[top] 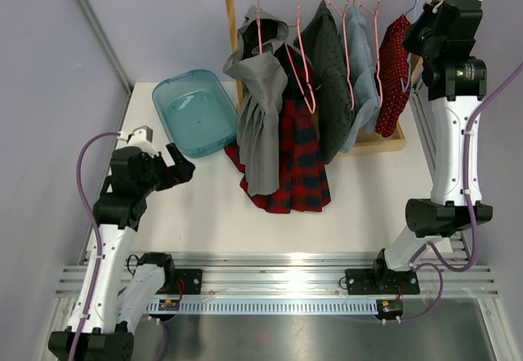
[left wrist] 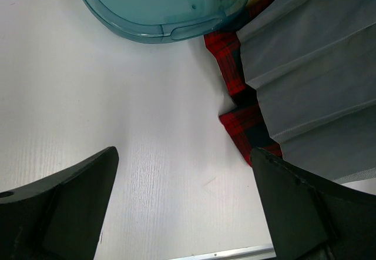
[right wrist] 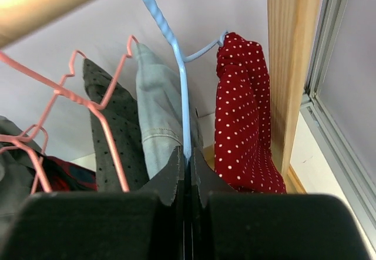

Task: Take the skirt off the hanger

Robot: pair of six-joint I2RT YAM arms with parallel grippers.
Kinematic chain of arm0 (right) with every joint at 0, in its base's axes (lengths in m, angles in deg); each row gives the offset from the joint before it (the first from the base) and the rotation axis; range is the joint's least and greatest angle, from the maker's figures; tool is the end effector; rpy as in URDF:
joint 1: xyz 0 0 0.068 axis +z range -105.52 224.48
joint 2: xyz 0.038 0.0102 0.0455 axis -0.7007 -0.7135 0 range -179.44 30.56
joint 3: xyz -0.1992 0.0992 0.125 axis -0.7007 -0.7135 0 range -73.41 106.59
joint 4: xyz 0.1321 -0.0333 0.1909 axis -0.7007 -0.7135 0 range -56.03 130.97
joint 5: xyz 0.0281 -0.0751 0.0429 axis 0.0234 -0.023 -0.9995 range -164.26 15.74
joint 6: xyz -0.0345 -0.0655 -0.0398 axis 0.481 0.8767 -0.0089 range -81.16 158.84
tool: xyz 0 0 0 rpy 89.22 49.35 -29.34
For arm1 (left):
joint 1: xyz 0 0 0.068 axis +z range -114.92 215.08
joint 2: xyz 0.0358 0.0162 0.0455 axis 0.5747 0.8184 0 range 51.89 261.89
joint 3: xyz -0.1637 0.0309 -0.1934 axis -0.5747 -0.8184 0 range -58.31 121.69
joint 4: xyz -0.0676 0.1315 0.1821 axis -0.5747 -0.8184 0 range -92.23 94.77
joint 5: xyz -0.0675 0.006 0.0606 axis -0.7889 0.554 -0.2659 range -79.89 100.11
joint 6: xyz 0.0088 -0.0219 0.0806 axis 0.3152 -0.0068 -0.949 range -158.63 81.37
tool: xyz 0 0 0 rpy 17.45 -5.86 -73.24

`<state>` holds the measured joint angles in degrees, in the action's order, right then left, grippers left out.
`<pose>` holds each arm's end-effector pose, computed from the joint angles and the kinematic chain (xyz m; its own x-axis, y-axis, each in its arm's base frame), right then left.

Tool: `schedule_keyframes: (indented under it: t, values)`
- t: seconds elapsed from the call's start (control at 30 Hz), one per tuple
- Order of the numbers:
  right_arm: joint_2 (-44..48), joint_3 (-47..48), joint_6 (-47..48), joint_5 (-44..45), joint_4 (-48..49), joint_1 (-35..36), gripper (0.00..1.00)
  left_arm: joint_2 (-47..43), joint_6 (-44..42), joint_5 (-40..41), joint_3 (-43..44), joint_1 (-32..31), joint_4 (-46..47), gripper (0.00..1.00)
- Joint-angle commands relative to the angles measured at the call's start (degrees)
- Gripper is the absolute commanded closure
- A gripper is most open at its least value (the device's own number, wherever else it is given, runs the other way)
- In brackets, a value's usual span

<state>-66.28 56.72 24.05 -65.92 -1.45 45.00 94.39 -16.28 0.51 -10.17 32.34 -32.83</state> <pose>0.3421 -0.0076 0.5030 -0.1192 0.2515 -0.9605 0.1703 0.9582 0.2297 0.1715 -0.0205 0.2829 -0.5607 -0.3486 -0.7510 -0.0268 0.9142 -0.4044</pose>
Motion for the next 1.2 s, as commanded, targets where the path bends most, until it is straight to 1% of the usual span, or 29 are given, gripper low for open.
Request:
schedule_keyframes:
  t: [0.0, 0.07, 0.13, 0.2, 0.23, 0.27, 0.33, 0.37, 0.43, 0.47, 0.5, 0.53, 0.57, 0.63, 0.67, 0.7, 0.73, 0.77, 0.87, 0.97, 1.03, 1.17]
  values:
    - [3.22, 4.88, 0.72, 0.80, 4.27, -0.07, 1.00, -0.66, -0.72, 0.82, 0.64, -0.25, 3.40, 0.01]
    - [6.82, 2.17, 0.99, 1.42, 5.93, -0.07, 1.00, -2.07, -1.25, 0.03, 0.81, -1.47, 4.99, 0.01]
    - [10.96, -2.93, 1.51, 1.86, 7.25, -0.07, 1.00, -1.90, -2.13, 0.90, 3.96, -3.75, 6.75, 0.01]
    - [15.33, -7.57, 1.69, 2.12, 7.26, 0.01, 1.00, 0.03, -3.27, 2.65, 7.65, -9.19, 6.84, 0.01]
    - [16.84, -9.08, 1.69, 1.95, 7.00, -0.07, 1.00, 1.26, -3.71, 3.53, 12.89, -11.47, 6.67, 0.01]
    - [18.34, -10.58, 1.52, 1.94, 6.65, -0.07, 1.00, 4.49, -4.15, 5.37, 15.29, -16.98, 6.49, 0.01]
    - [22.89, -14.71, 0.73, 1.68, 5.51, -0.07, 1.00, 7.93, -5.65, 8.36, 21.27, -23.24, 5.53, 0.01]
    - [24.49, -17.86, 0.20, 1.59, 5.33, -0.07, 1.00, 11.78, -6.00, 12.12, 26.86, -29.71, 4.83, 0.01]
    - [29.50, -20.78, -1.03, 0.98, 4.54, -0.07, 1.00, 15.49, -7.05, 15.56, 31.73, -35.98, 4.21, 0.01]
    - [30.99, -21.92, -1.56, 0.63, 4.18, -0.07, 1.00, 16.99, -7.32, 17.24, 36.45, -41.59, 4.12, 0.01]
    - [33.70, -23.67, -1.74, -0.16, 3.57, -0.07, 1.00, 20.31, -7.93, 17.51, 38.24, -44.16, 3.94, 0.01]
    - [34.95, -24.47, -2.52, -0.51, 2.00, -0.07, 1.00, 21.73, -8.20, 17.60, 40.17, -46.71, 4.03, 0.01]
    - [36.01, -25.79, -2.79, -0.95, 1.20, -0.07, 1.00, 23.05, -8.63, 17.17, 42.63, -51.70, 4.73, 0.01]
    - [39.87, -27.37, -3.93, -1.13, -0.82, 0.01, 1.00, 27.01, -10.74, 17.08, 44.23, -57.17, 6.22, 0.01]
    - [41.10, -28.86, -4.11, -1.91, -1.35, 0.01, 1.00, 28.50, -11.44, 17.16, 45.19, -62.24, 7.88, 0.01]
    - [43.20, -29.40, -4.37, -2.18, -1.88, 0.01, 1.00, 29.91, -12.67, 17.34, 45.55, -64.64, 8.77, 0.01]
    - [44.09, -29.75, -4.90, -2.36, -3.28, -0.07, 1.00, 33.14, -13.12, 17.51, 45.99, -66.93, 9.65, 0.01]
    - [44.89, -30.02, -4.99, -3.06, -4.07, -0.07, 1.00, 34.74, -13.47, 17.95, 46.69, -70.78, 11.22, 0.01]
    - [47.61, -30.11, -6.22, -4.20, -7.06, -0.07, 1.00, 40.88, -13.91, 19.18, 48.80, -75.81, 13.95, 0.01]
    - [50.07, -30.54, -8.06, -6.40, -9.26, 0.01, 1.00, 46.42, -13.91, 19.36, 51.17, -77.85, 17.99, 0.01]
    - [51.83, -31.16, -9.38, -8.07, -10.58, 0.01, 1.00, 48.54, -13.74, 19.19, 53.18, -78.12, 18.97, 0.01]
    - [54.21, -32.48, -10.88, -10.53, -11.99, -0.07, 1.00, 52.94, -13.47, 15.95, 55.92, -78.12, 20.90, 0.01]
